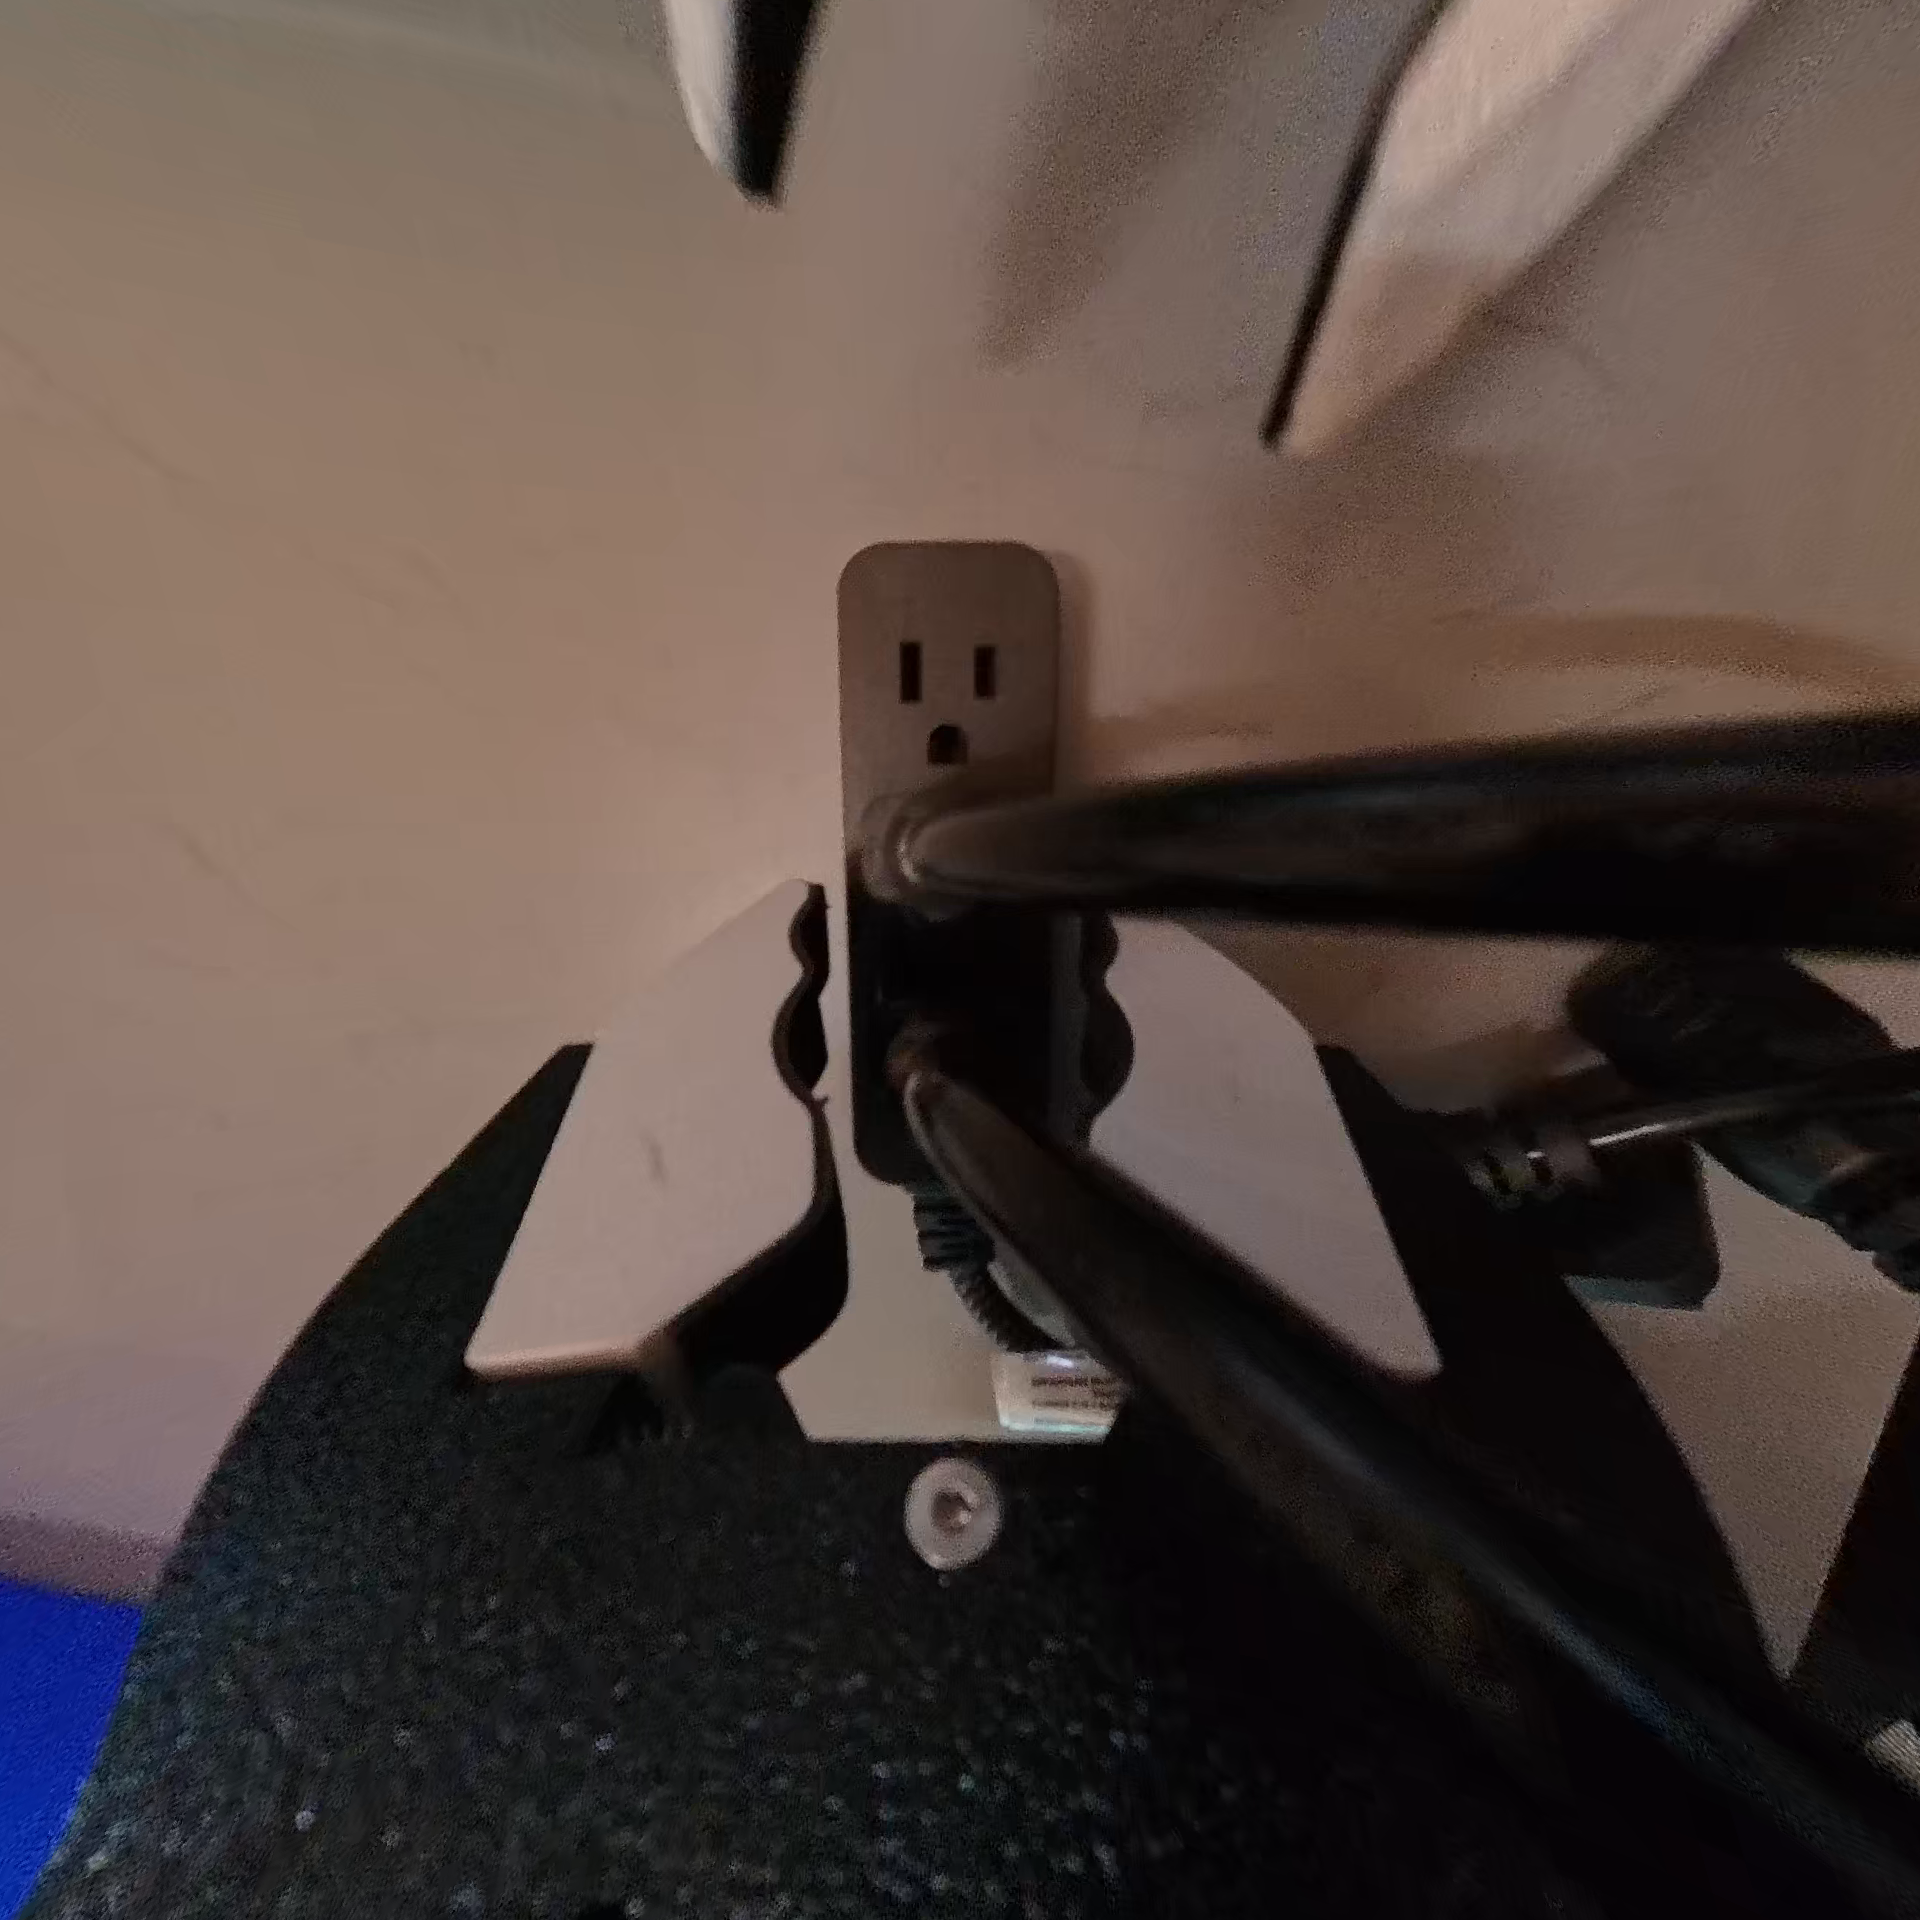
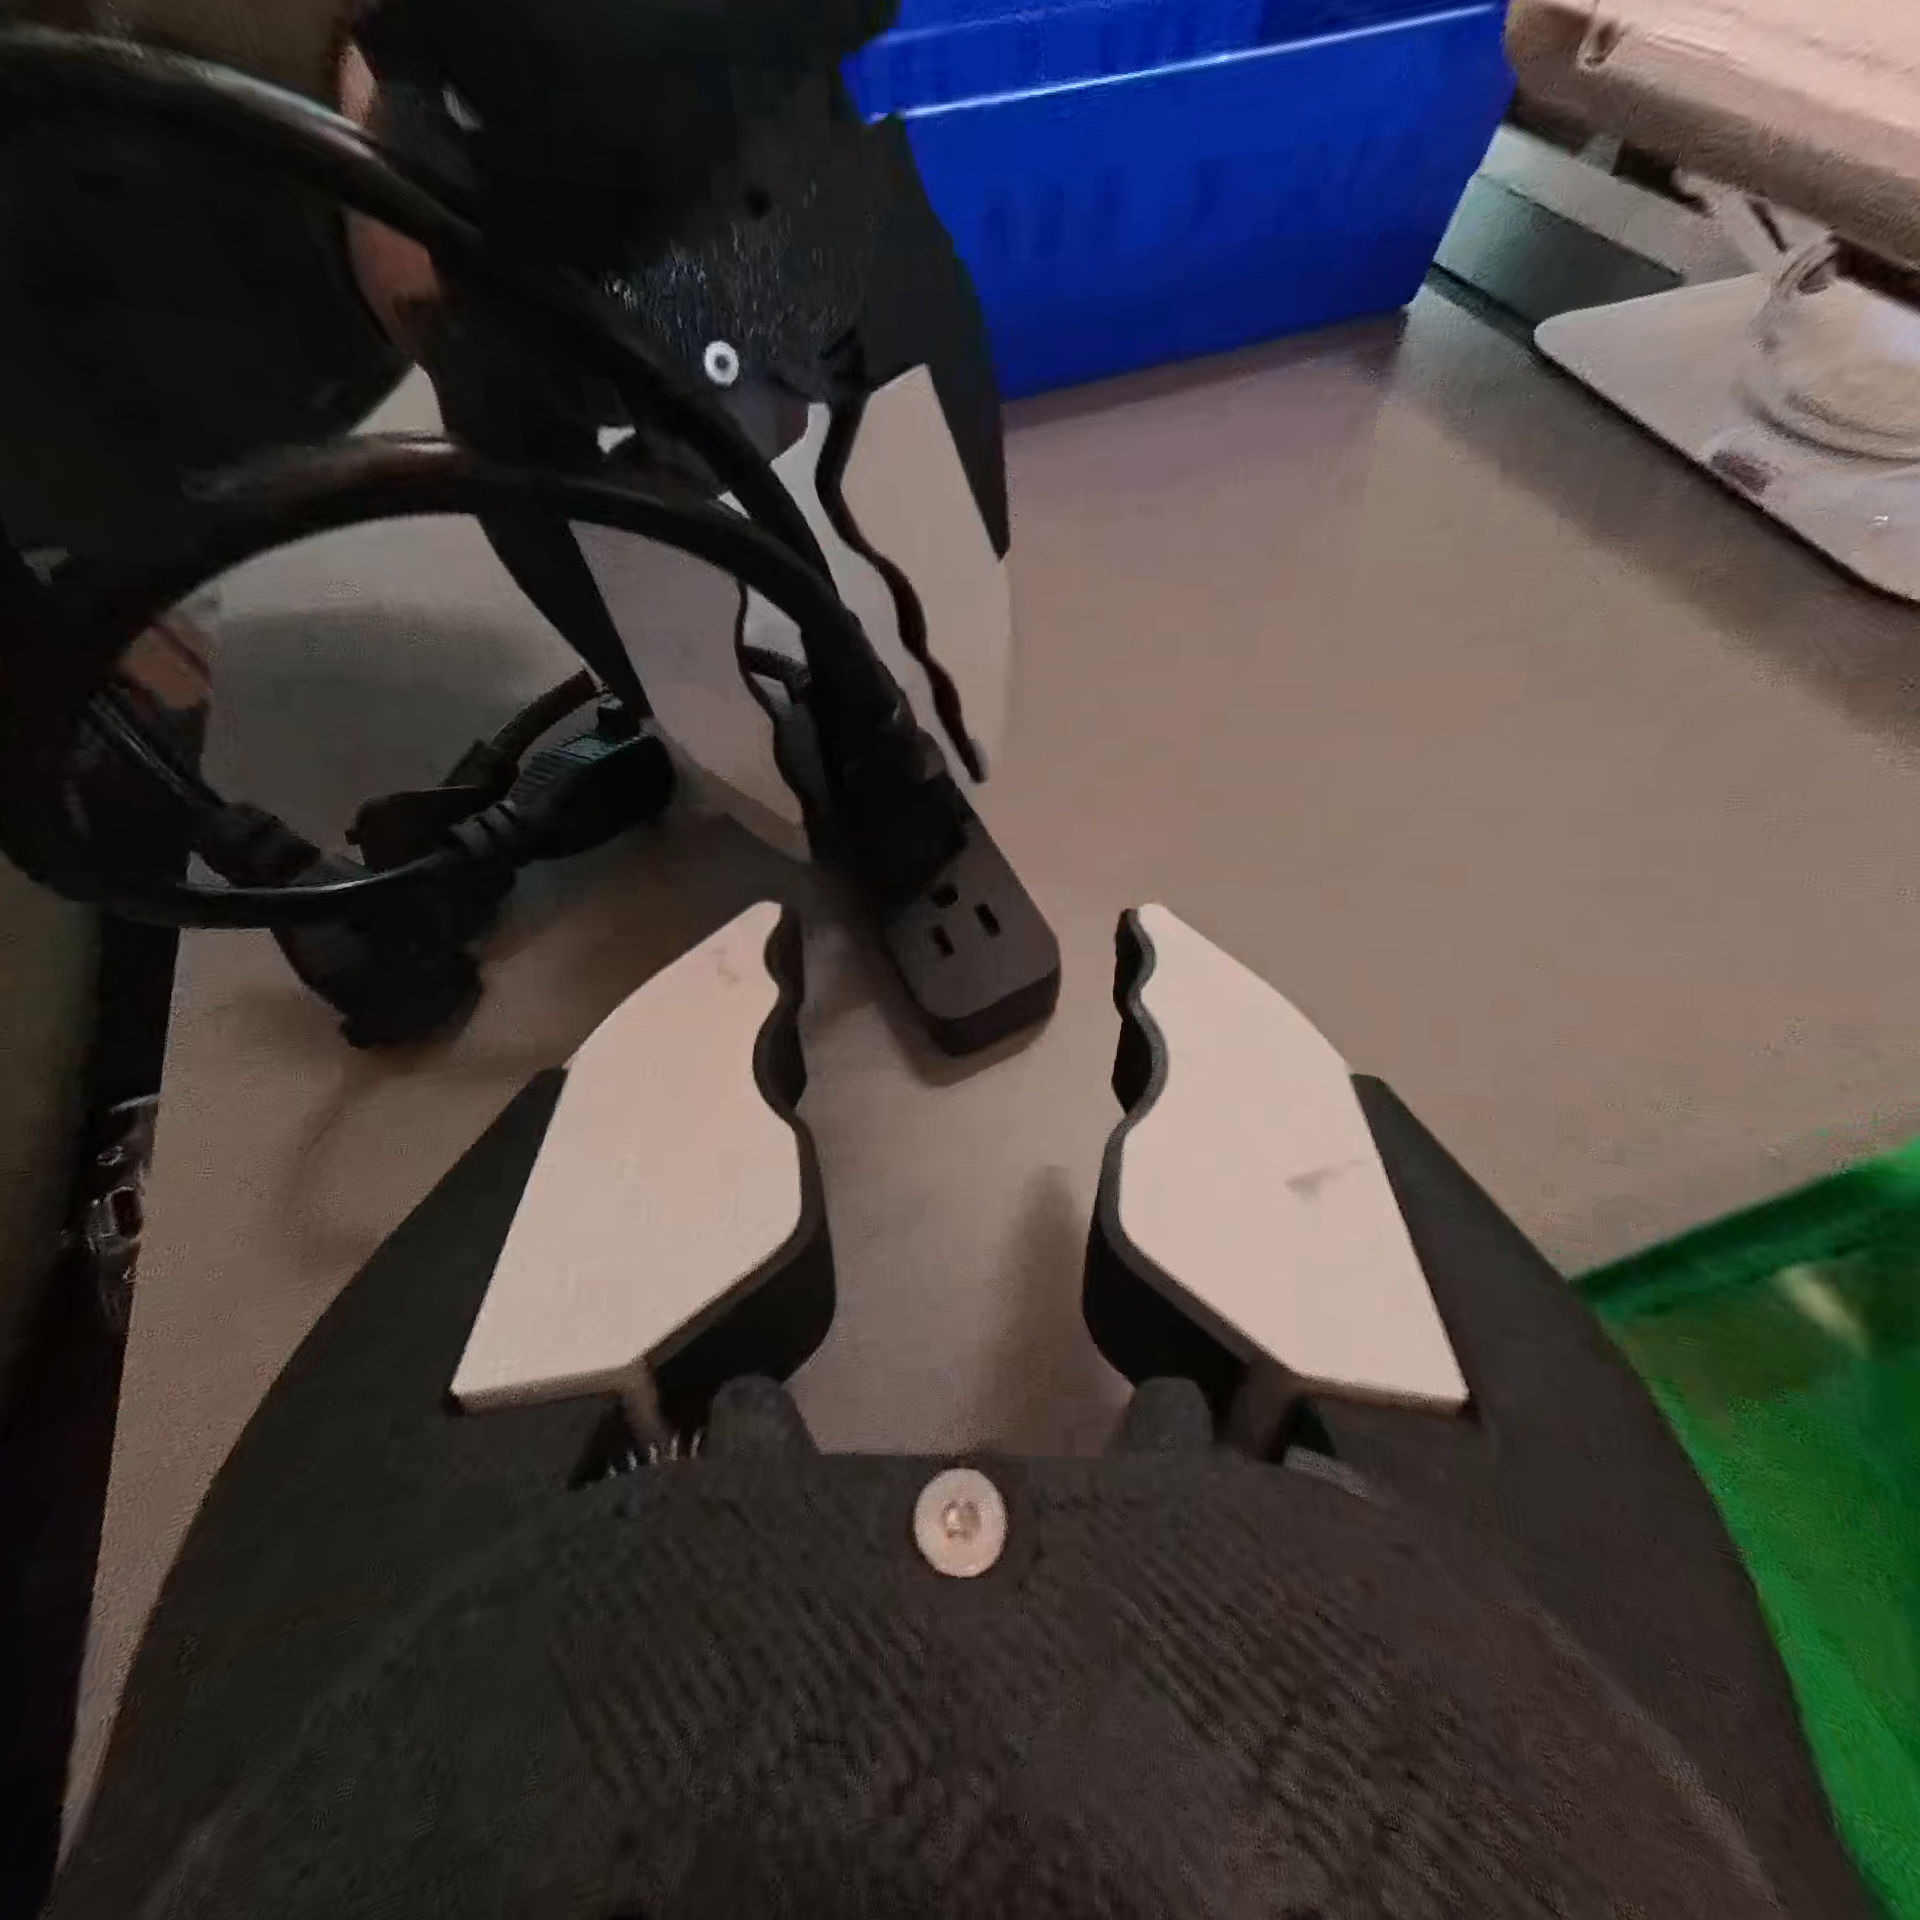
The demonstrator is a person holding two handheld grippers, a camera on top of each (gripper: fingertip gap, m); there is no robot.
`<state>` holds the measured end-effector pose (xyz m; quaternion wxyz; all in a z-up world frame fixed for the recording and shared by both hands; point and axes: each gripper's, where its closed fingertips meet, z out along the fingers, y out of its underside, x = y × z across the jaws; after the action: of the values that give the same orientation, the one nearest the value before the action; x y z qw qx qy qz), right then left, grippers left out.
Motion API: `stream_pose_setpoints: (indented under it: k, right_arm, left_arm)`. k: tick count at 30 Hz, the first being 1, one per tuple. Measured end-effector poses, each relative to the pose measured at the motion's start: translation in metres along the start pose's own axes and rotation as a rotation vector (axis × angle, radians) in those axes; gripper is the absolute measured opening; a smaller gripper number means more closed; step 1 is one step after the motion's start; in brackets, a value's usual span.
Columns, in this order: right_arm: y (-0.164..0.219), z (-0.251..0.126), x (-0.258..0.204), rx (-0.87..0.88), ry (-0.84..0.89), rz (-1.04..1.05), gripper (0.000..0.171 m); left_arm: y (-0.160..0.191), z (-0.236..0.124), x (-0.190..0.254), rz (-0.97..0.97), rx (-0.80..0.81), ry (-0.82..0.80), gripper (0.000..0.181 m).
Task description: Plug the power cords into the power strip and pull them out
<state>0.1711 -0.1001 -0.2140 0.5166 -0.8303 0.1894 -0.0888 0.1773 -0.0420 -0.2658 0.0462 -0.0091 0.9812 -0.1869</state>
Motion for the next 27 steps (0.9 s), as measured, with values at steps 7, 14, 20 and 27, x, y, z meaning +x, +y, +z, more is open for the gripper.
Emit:
stream_pose_setpoints:
  k: [7, 14, 20, 27]
  right_arm:
    - [-0.014, 0.025, -0.02, 0.111, -0.089, -0.023, 0.054]
    - [-0.026, 0.043, -0.02, 0.148, -0.054, -0.093, 0.032]
    - [-0.014, 0.052, -0.018, 0.067, -0.04, -0.14, 0.029]
    - [-0.021, 0.052, -0.016, 0.134, -0.03, -0.161, 0.017]
  left_arm:
    - [0.012, -0.023, -0.002, -0.012, 0.009, -0.015, 0.051]
    - [0.028, -0.02, 0.005, -0.026, -0.038, 0.027, 0.038]
    - [0.023, -0.008, 0.0, 0.001, -0.057, -0.018, 0.035]
    - [0.022, -0.007, -0.004, 0.026, -0.054, -0.034, 0.038]
